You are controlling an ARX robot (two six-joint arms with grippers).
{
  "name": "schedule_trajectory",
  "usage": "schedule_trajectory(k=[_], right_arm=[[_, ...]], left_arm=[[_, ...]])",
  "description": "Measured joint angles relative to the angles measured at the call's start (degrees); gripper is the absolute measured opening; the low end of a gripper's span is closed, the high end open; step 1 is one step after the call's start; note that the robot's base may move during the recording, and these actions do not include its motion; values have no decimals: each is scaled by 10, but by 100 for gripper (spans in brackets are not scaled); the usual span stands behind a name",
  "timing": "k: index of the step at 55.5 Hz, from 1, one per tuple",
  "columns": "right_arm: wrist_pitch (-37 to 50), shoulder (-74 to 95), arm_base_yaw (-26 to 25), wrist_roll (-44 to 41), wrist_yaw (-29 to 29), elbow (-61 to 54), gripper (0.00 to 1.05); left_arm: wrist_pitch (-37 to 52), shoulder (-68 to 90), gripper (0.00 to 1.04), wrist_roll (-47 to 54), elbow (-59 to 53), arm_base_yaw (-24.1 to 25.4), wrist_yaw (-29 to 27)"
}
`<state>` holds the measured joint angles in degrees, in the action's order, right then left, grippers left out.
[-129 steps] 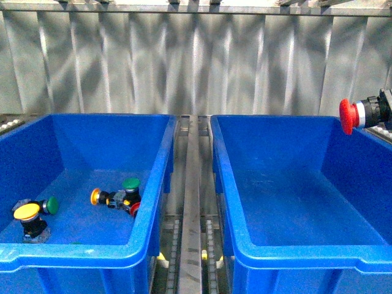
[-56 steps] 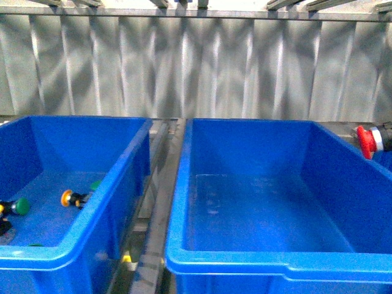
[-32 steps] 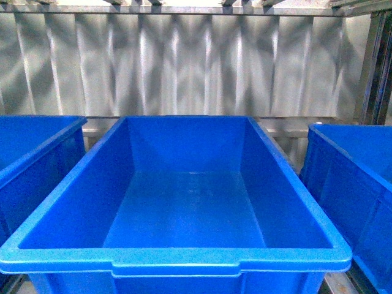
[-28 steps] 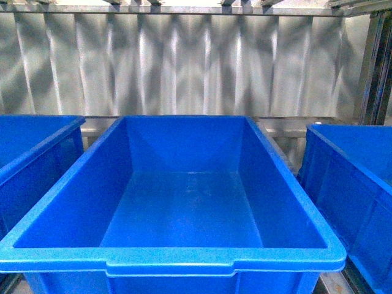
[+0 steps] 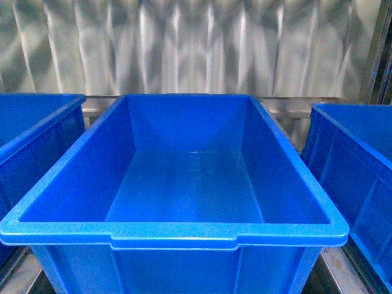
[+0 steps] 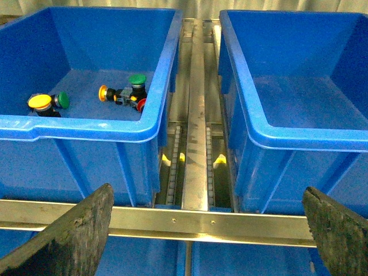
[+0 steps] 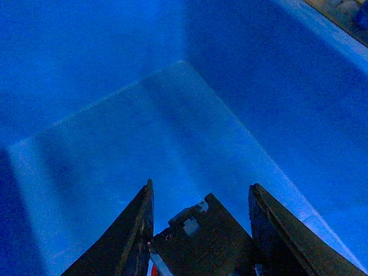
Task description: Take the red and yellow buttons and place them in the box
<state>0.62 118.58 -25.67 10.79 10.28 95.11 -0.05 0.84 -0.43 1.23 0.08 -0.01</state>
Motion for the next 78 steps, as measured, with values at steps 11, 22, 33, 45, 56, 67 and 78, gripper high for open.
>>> schedule_trajectory(k=[11, 22, 33, 45, 56, 67, 78], right_arm=[[-100, 103, -6, -61, 9, 146, 41], [-208, 184, -6, -77, 24, 256, 41], [-249, 221, -5, -88, 28, 297, 41], [-256, 223, -5, -95, 30, 305, 41], [-216, 214, -5, -97, 26, 275, 65], [-146, 149, -7, -93, 20, 178, 95], [-86, 29, -11, -94, 0, 63, 98]], left_arm=[[0, 0, 97, 0, 0, 0, 0], [0, 0, 97, 0, 0, 0, 0], [0, 0, 97, 0, 0, 0, 0], [0, 0, 97, 0, 0, 0, 0], [0, 0, 97, 0, 0, 0, 0], [0, 0, 97, 0, 0, 0, 0], [0, 0, 97, 0, 0, 0, 0]])
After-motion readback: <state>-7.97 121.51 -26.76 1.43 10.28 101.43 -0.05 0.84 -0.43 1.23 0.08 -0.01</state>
